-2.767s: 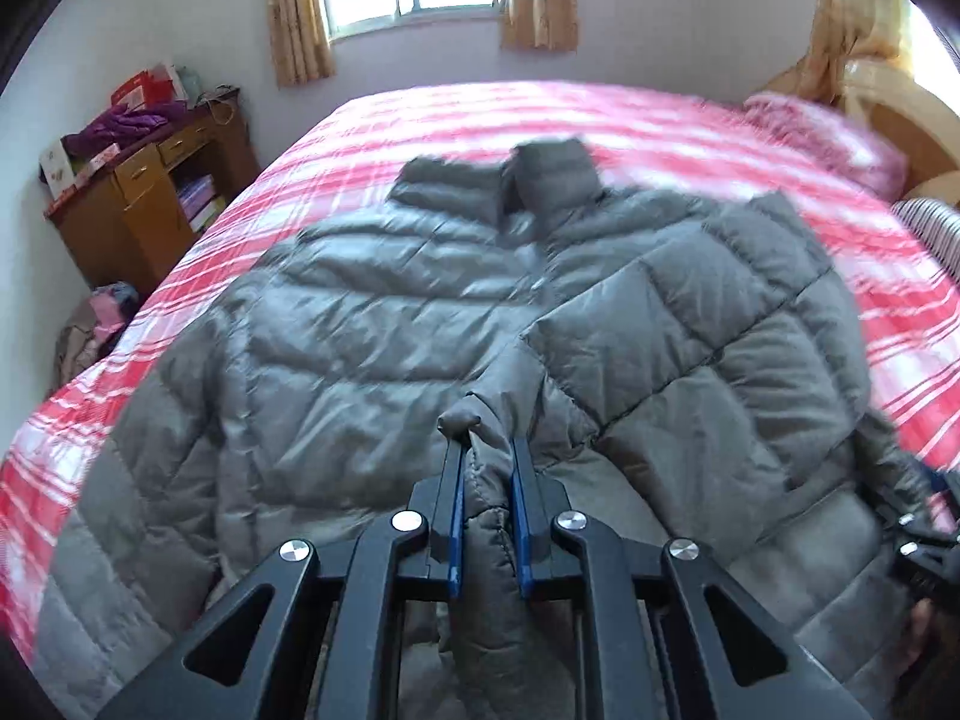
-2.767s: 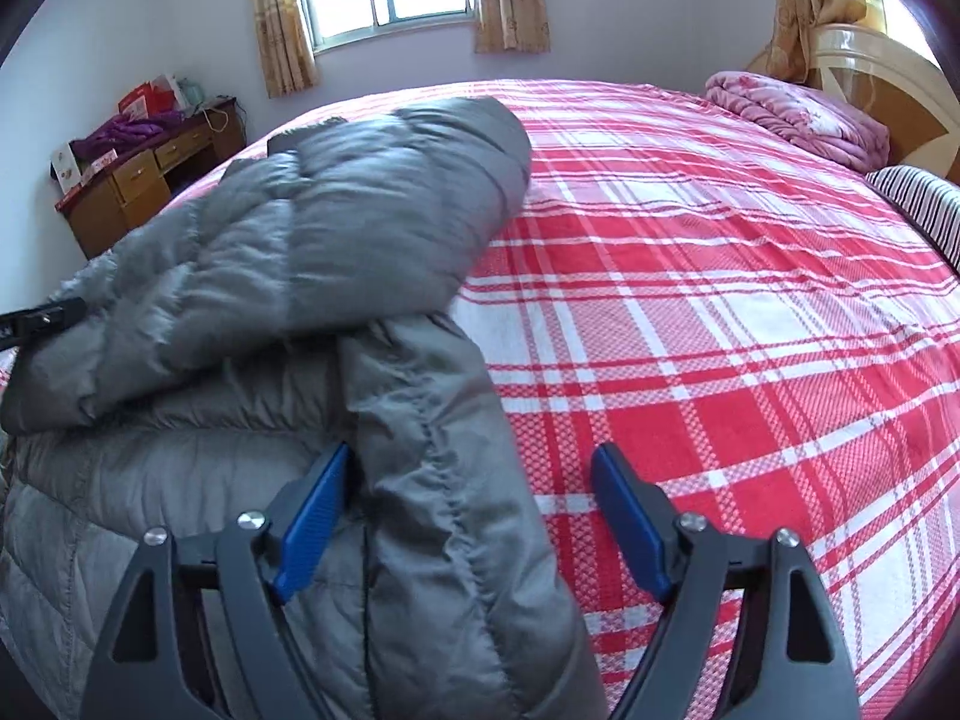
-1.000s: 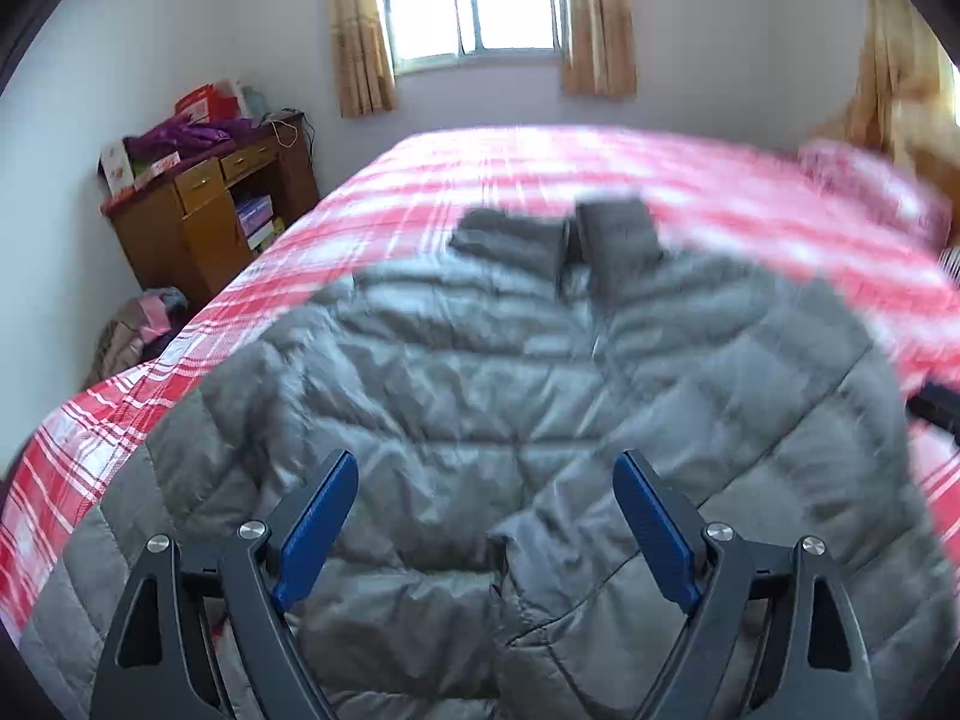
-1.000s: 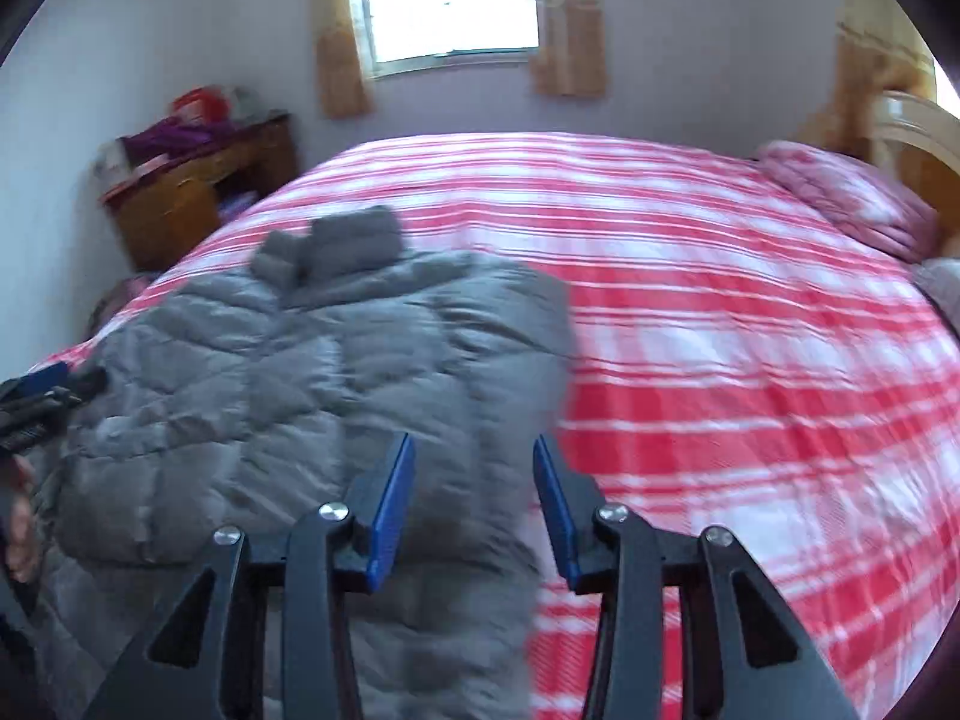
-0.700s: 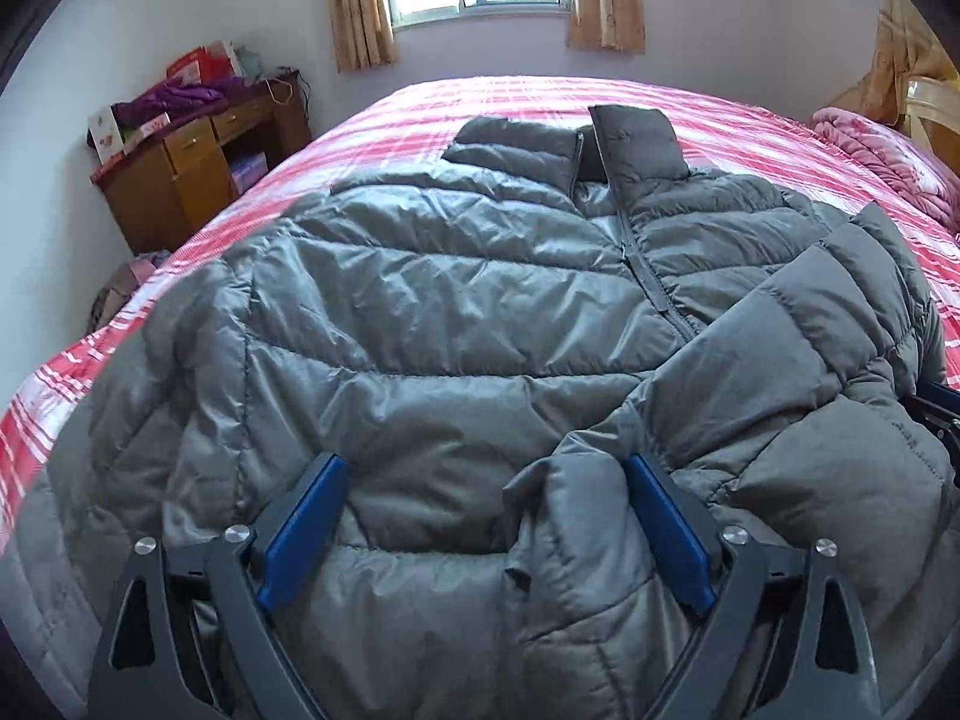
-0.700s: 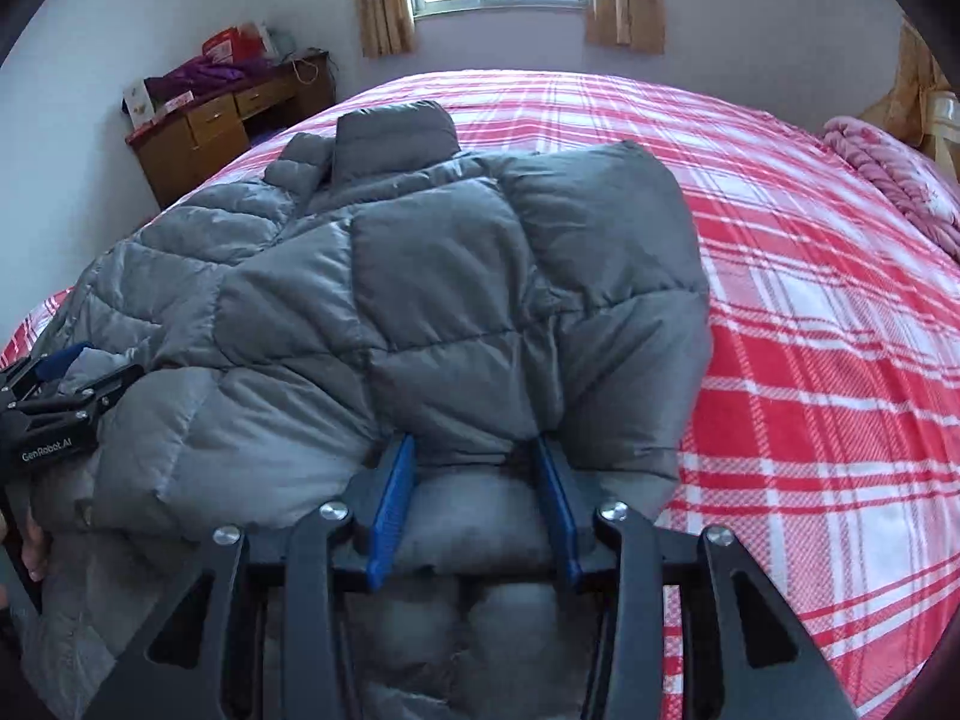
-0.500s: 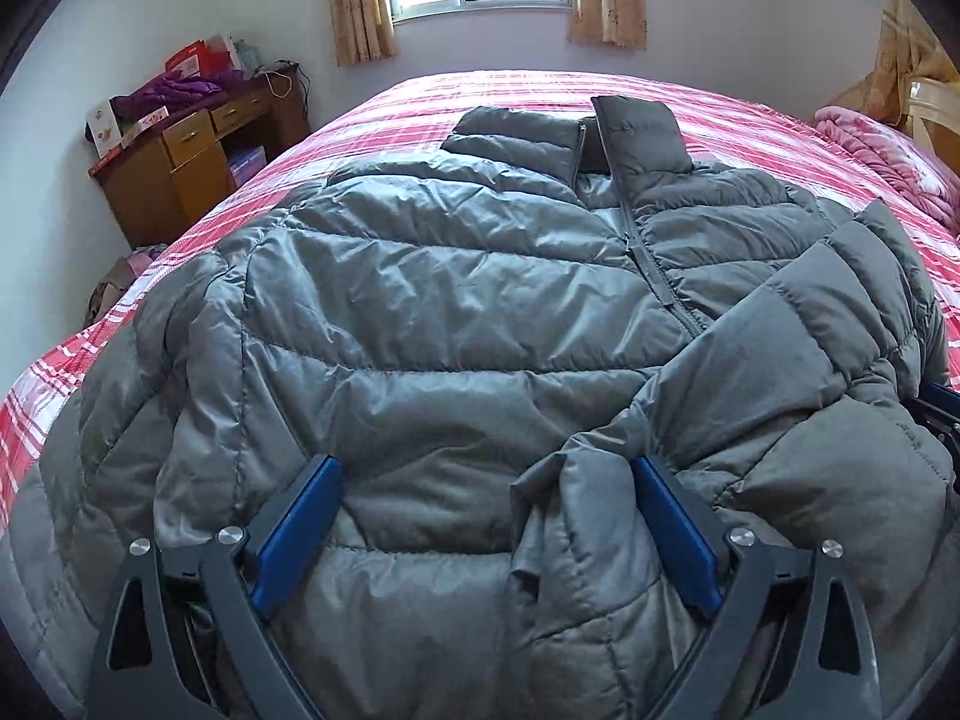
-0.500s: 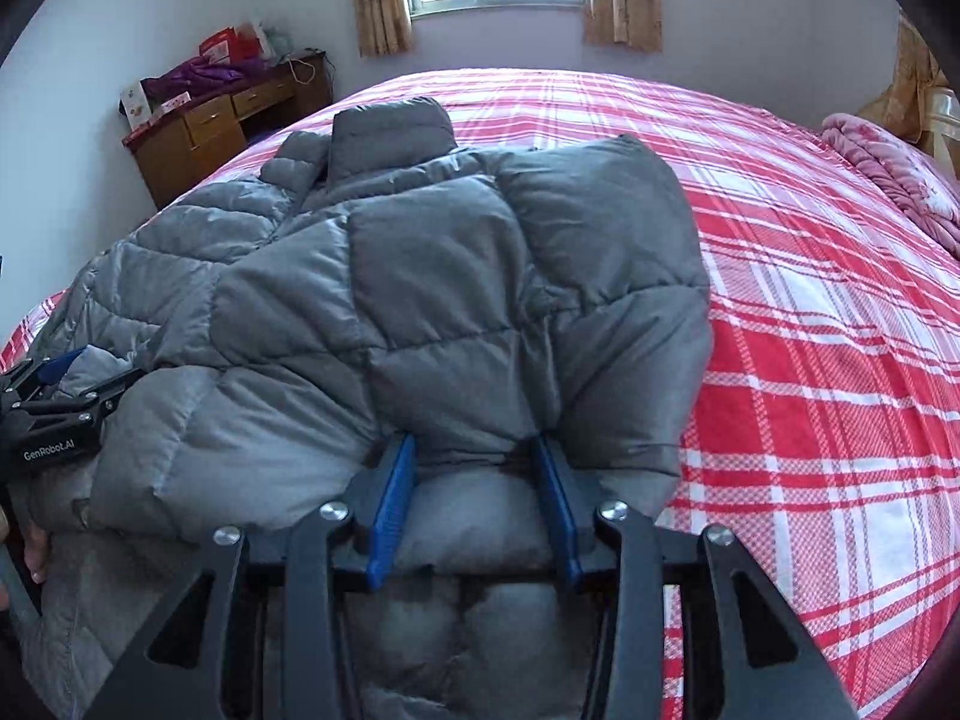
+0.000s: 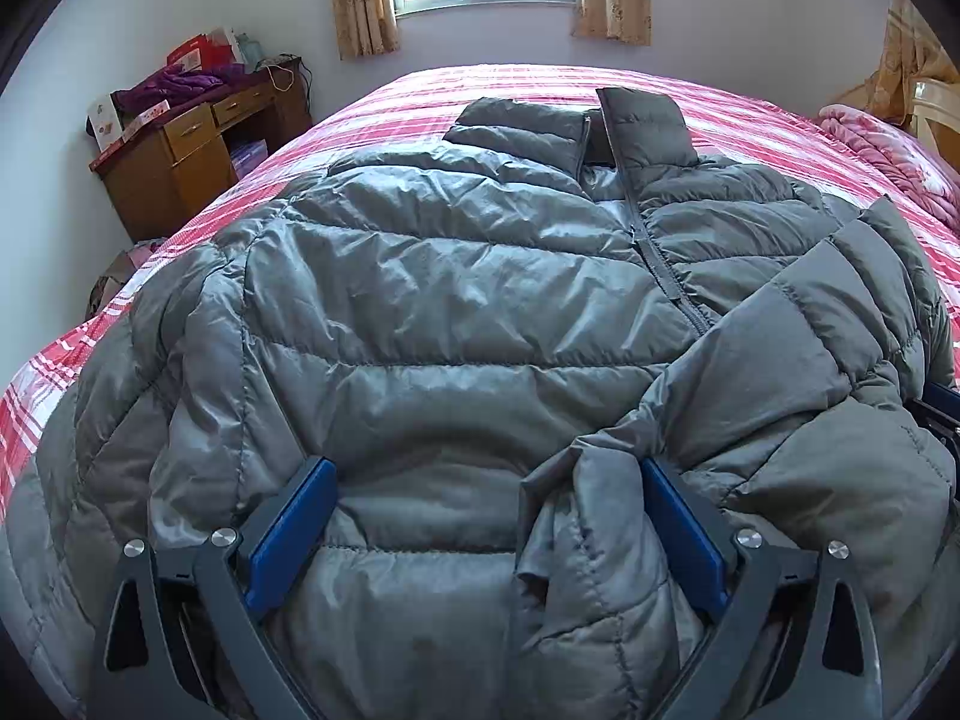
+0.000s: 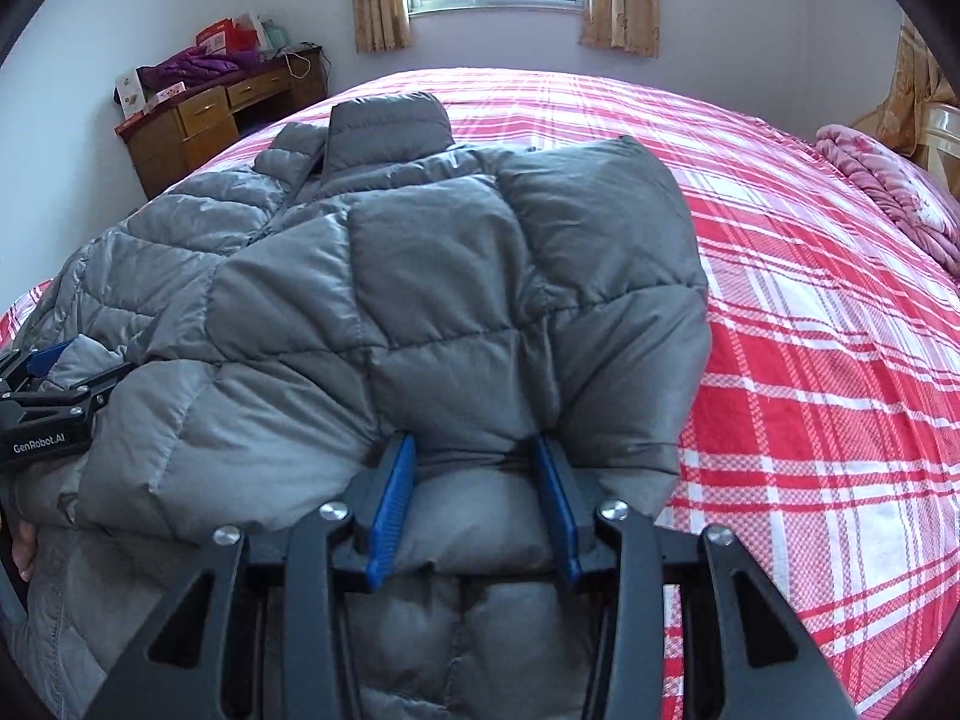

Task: Fold large clothes

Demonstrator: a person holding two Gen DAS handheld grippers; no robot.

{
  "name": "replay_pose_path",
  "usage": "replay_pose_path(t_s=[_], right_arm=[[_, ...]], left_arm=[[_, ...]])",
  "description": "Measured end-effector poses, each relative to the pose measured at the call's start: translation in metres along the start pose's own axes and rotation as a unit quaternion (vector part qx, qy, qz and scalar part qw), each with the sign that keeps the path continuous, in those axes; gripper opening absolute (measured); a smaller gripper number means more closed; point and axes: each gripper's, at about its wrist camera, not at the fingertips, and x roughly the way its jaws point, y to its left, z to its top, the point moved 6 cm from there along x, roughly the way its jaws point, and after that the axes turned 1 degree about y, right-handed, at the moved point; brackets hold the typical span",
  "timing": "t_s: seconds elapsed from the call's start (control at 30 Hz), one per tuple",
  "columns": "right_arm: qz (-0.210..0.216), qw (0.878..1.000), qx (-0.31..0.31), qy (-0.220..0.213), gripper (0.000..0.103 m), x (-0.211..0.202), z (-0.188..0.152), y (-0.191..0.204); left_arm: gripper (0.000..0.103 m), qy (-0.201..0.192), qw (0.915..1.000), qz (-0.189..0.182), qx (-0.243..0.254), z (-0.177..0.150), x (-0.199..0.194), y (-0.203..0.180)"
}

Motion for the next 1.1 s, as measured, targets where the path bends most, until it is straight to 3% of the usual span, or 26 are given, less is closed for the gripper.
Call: replay_pose_path(t_s=[0.27, 0.37, 0.43, 0.47, 0.63, 0.7, 0.87, 0.93, 1.1], right_arm=[[-0.003, 1.000, -0.003, 0.002, 0.044, 0.001, 0.000, 0.002], [0.000, 1.000, -0.011, 0.009, 0.055, -0.003, 0.003, 0.004], [-0.008, 1.000, -0.011, 0.000, 0.079, -0.015, 0.003, 0.005], [-0.013, 1.000, -0.008, -0.012, 0.083, -0.024, 0.002, 0.005], [-0.003, 0.999, 0.006, -0.036, 0.086, -0.065, -0.009, 0.015], [0.003, 1.000, 0.001, -0.030, 0.086, -0.073, -0.019, 0.024], [-0.016, 0.999, -0.048, -0.018, 0.086, -0.082, -0.051, 0.048], [-0.028, 0.997, -0.062, -0.022, 0.086, -0.083, -0.058, 0.053], [-0.053, 0.997, -0.045, -0.028, 0.086, -0.081, -0.059, 0.046]], left_arm=[[0.101, 0.013, 0.9999, -0.002, -0.002, 0.003, -0.004, 0.005], [0.101, -0.009, 1.0000, 0.003, -0.003, 0.010, -0.036, 0.024], [0.101, -0.043, 0.9991, -0.001, -0.004, 0.012, -0.070, 0.045], [0.101, -0.054, 0.9985, 0.002, 0.000, 0.011, -0.083, 0.055], [0.101, -0.067, 0.9944, 0.081, 0.008, -0.012, -0.119, 0.139], [0.101, -0.046, 0.9905, 0.128, -0.020, -0.034, -0.122, 0.191], [0.101, -0.014, 0.9762, 0.175, -0.127, -0.090, -0.137, 0.295], [0.101, 0.002, 0.9711, 0.169, -0.169, -0.112, -0.137, 0.321], [0.101, 0.032, 0.9674, 0.121, -0.220, -0.142, -0.122, 0.334]])
